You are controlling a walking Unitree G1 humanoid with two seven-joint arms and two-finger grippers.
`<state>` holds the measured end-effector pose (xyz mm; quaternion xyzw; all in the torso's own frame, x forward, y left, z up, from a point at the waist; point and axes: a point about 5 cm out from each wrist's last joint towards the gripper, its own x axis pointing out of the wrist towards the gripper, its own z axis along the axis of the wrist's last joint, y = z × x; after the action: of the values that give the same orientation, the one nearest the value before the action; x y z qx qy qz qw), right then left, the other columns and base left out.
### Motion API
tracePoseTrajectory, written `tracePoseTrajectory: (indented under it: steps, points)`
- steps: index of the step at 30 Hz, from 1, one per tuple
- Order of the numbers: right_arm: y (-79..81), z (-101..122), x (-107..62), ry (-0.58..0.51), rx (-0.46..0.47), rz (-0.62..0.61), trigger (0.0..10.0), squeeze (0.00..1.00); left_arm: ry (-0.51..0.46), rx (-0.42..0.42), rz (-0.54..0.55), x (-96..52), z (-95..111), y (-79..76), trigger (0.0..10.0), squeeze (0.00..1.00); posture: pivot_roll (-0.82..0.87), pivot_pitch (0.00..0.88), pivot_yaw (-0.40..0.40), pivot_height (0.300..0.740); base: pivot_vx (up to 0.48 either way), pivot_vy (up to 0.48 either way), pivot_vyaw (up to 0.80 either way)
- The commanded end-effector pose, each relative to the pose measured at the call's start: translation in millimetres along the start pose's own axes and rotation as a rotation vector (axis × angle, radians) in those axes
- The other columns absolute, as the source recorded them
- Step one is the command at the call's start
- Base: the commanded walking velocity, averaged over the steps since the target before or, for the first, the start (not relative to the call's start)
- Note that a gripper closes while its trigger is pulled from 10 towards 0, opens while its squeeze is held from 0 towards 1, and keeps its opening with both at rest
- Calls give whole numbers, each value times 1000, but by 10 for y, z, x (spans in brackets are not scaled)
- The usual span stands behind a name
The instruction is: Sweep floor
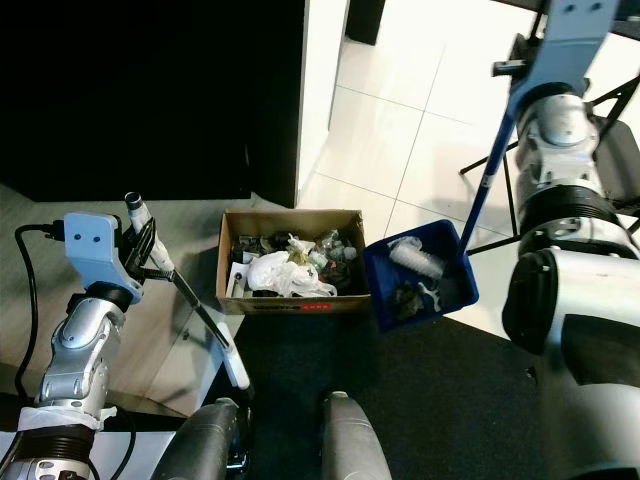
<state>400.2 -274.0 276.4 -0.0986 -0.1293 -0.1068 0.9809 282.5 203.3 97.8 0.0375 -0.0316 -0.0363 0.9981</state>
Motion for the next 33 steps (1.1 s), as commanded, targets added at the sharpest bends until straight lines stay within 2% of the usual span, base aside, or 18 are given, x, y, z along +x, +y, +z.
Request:
tracePoseTrajectory:
  steps: [1,6,9,10,11,14,21,23,30,33]
  points:
    - [12,209,51,-102,61,-34,10000,0,-19,-6,-9,16,51,-14,10000,0,67,154,-66,740,0,0,0]
    - [94,204,51,-112,106,-35,10000,0,-19,-9,-12,23,56,-20,10000,0,63,151,-59,740,0,0,0]
    - [231,189,47,-123,172,-31,10000,0,-27,-20,-27,52,75,-57,10000,0,61,146,-53,740,0,0,0]
    - [233,192,46,-127,184,-40,10000,0,-29,-21,-30,58,79,-64,10000,0,63,145,-52,740,0,0,0]
    - [206,176,43,-121,247,-80,10000,0,-35,-24,-37,71,93,-77,10000,0,64,144,-52,740,0,0,0]
    - [128,118,27,-98,306,-153,10000,0,-40,-27,-40,80,105,-83,10000,0,65,142,-51,740,0,0,0]
    - [-44,-57,-48,-52,308,-245,10000,0,-38,-27,-43,70,101,-69,10000,0,61,140,-41,740,0,0,0]
    - [-105,-115,-83,-40,247,-267,10000,0,-36,-27,-48,70,98,-67,10000,0,56,141,-35,740,0,0,0]
    - [-127,-107,-85,-44,226,-277,10000,0,-38,-30,-61,91,103,-86,10000,0,51,143,-31,740,0,0,0]
    - [-58,-29,-49,-65,196,-258,10000,0,-45,-34,-66,98,110,-97,10000,0,50,138,-37,740,0,0,0]
